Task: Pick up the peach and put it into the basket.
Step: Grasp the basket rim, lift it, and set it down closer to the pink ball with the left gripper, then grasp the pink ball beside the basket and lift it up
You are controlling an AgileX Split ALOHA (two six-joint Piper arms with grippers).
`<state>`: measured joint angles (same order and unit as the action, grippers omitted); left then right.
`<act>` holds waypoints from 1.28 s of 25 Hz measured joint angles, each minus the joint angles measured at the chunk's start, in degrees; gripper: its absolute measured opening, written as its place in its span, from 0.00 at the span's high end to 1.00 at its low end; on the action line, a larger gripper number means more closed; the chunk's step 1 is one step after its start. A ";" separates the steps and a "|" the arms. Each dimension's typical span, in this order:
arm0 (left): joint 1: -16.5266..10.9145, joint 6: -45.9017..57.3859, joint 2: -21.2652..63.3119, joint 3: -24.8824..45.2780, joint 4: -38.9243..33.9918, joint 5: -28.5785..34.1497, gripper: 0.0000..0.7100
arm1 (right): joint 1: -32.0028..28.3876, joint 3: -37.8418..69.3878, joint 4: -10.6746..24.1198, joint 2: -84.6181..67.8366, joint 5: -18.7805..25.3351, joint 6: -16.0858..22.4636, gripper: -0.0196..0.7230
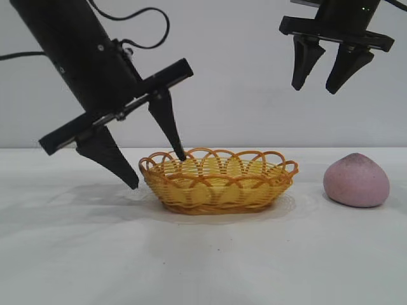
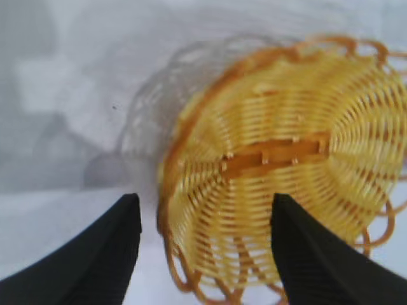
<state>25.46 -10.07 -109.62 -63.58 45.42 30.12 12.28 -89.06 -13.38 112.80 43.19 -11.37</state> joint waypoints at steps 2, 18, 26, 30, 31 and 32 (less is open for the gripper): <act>0.00 -0.66 2.27 0.00 -4.23 2.15 0.43 | 0.00 0.00 0.00 0.00 0.00 0.00 0.43; -3.45 -3.99 6.14 -15.09 -50.94 29.07 0.43 | 0.00 0.00 0.00 0.00 0.10 0.20 0.43; -18.90 -3.99 5.70 -16.56 -49.29 31.59 0.43 | 0.00 0.00 0.00 0.00 0.10 0.31 0.43; -26.39 -3.85 5.70 -16.56 -43.97 35.39 0.43 | 0.00 0.00 0.00 0.00 0.10 0.31 0.43; -27.85 -3.54 5.70 -16.56 -42.76 36.74 0.43 | 0.00 0.00 0.00 0.00 0.10 0.31 0.43; -29.40 -3.51 5.70 -16.56 -42.04 37.76 0.43 | 0.00 0.00 0.00 0.00 0.10 0.31 0.43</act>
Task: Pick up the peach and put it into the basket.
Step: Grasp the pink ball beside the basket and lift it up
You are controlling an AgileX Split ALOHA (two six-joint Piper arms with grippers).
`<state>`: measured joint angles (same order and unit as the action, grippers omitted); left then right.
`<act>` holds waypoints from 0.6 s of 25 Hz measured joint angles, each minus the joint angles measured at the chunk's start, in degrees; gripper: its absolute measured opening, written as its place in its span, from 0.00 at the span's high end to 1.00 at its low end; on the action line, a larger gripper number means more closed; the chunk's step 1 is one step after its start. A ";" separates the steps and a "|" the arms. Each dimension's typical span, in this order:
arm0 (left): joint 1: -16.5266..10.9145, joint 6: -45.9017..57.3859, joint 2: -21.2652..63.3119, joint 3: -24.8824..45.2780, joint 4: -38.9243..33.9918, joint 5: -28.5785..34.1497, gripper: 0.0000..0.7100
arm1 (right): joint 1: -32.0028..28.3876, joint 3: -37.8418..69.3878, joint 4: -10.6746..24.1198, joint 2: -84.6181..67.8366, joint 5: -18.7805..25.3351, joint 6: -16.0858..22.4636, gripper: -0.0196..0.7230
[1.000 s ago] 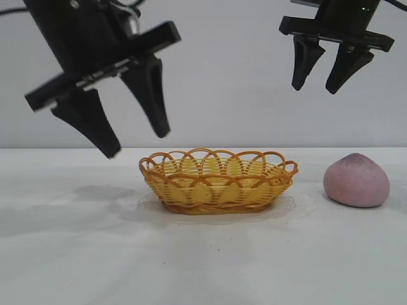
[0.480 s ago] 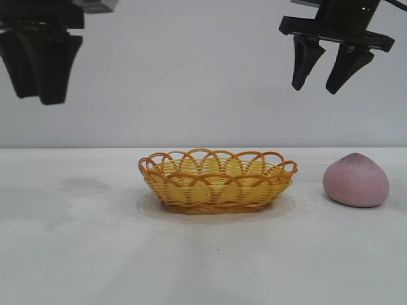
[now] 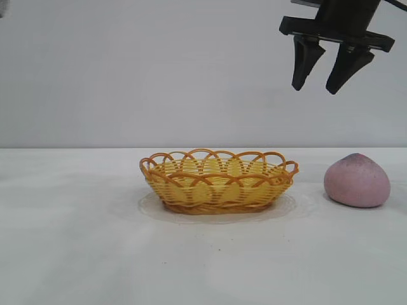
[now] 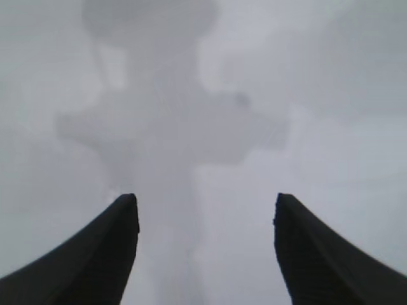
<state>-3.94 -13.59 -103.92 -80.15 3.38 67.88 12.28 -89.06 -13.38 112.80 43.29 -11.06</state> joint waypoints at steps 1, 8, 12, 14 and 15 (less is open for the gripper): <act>-1.23 0.09 0.00 0.00 0.39 0.77 0.43 | 0.00 0.00 0.00 0.00 0.00 0.00 0.43; -2.52 1.25 7.70 6.06 4.10 1.02 0.43 | 0.00 0.00 0.00 0.00 0.23 0.00 0.43; -2.52 1.01 18.96 15.55 6.21 -1.01 0.43 | 0.00 0.00 0.00 0.00 0.32 0.00 0.43; -2.52 0.64 25.63 21.56 6.21 -3.08 0.43 | 0.00 0.00 0.00 0.00 0.32 0.00 0.43; -2.52 0.57 29.54 24.06 6.33 -4.25 0.43 | 0.00 0.00 0.00 0.00 0.32 0.00 0.43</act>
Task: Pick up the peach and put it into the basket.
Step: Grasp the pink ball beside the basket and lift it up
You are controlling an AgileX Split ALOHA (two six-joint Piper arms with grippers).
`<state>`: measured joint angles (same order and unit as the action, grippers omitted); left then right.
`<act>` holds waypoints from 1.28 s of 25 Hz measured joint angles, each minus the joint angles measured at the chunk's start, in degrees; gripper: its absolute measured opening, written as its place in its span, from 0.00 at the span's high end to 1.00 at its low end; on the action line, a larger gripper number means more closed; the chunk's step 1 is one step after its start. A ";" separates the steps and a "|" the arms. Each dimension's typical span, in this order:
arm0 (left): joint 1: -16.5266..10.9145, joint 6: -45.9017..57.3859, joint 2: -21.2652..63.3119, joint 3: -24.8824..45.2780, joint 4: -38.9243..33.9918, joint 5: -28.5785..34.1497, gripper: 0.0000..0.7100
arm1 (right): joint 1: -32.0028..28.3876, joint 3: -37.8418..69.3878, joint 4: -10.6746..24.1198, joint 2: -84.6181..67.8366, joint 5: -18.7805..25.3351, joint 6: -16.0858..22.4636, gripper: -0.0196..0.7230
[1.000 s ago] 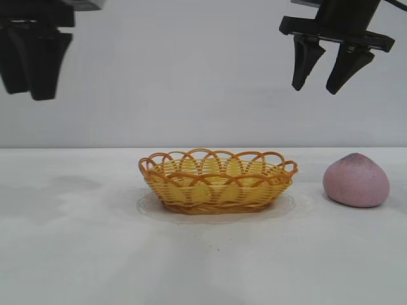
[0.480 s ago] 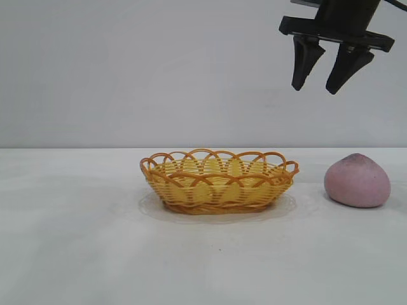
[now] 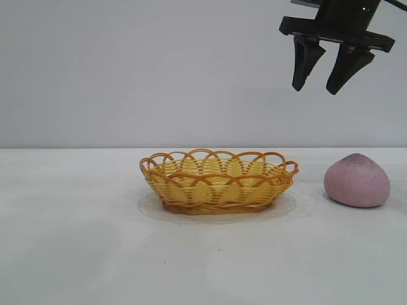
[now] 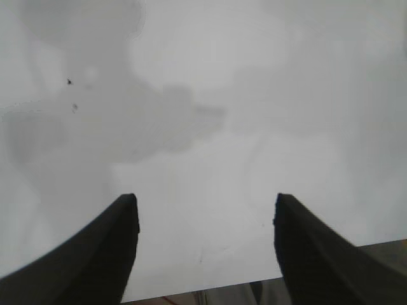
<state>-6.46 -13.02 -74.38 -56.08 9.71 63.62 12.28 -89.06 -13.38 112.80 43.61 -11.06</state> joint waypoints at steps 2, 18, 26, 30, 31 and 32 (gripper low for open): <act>0.00 -0.53 8.34 5.98 0.90 -2.07 0.43 | 0.00 0.00 0.00 0.00 0.00 0.00 0.43; 0.00 -0.28 72.69 25.25 1.91 -2.26 0.43 | 0.00 0.00 0.00 0.00 0.42 -0.25 0.43; 0.00 3.10 75.41 27.90 -1.69 1.58 0.43 | 0.00 -0.02 0.33 0.00 1.42 -0.25 0.43; 0.00 4.33 75.41 27.90 -3.37 1.25 0.43 | 0.00 -0.02 0.33 0.00 1.64 -0.25 0.43; 0.00 4.43 75.41 27.90 -3.44 1.12 0.43 | 0.00 -0.02 0.41 0.00 1.64 -0.25 0.43; 0.00 4.43 75.41 27.90 -3.44 1.12 0.43 | 0.00 -0.02 0.46 0.00 1.64 -0.25 0.43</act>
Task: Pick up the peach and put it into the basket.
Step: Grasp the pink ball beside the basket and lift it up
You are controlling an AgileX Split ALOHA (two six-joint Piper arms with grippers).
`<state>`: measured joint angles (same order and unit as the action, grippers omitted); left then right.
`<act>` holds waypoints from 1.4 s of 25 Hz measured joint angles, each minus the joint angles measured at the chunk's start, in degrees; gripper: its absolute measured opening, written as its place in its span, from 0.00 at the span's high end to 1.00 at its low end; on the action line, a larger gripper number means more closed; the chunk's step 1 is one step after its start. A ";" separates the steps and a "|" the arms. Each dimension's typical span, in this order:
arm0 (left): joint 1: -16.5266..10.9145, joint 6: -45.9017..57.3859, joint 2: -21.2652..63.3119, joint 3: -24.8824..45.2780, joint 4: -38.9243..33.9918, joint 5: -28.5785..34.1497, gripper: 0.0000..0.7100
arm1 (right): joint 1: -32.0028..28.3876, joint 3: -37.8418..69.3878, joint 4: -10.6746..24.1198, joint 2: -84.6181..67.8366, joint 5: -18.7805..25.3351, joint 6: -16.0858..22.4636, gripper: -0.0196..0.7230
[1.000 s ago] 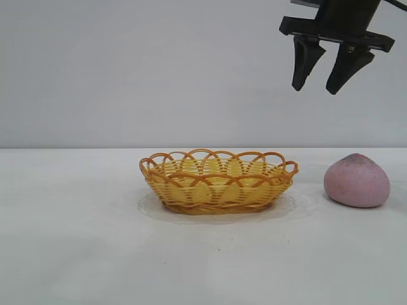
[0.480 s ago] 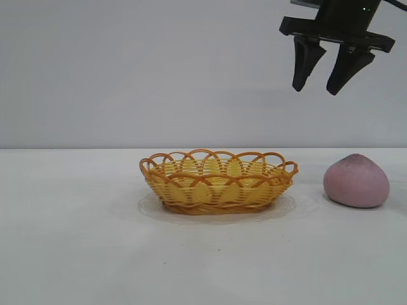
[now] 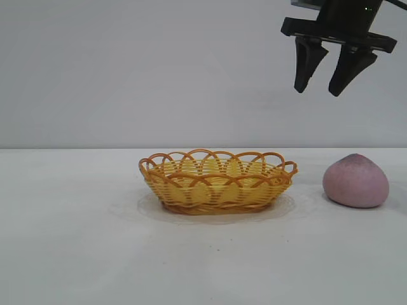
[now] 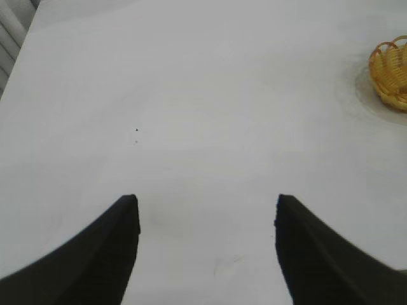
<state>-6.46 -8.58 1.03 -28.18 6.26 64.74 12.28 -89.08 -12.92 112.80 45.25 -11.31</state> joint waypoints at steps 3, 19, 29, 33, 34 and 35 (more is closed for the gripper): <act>0.00 -0.36 0.00 0.00 0.22 -0.08 0.43 | 0.00 0.00 0.76 0.00 0.00 -0.10 0.43; 3.17 -0.48 0.03 0.00 0.22 -0.13 0.43 | 0.00 0.00 5.11 -2.02 8.36 -0.10 0.43; 4.33 -0.48 0.03 0.00 0.22 -0.22 0.43 | 0.00 0.00 5.19 -2.46 15.63 -0.10 0.51; 4.33 -0.48 0.03 0.00 0.22 -0.22 0.43 | 0.00 -0.10 4.23 -1.31 18.87 0.59 0.51; 4.33 -0.48 0.03 0.00 0.22 -0.22 0.43 | 0.00 -0.10 3.81 -0.61 19.76 0.73 0.51; 4.33 -0.48 0.03 0.00 0.22 -0.22 0.43 | 0.00 -0.10 3.63 0.06 20.60 0.73 0.51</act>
<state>-2.13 -9.07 1.06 -28.18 6.49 64.52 12.28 -89.18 -9.28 112.87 65.85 -10.58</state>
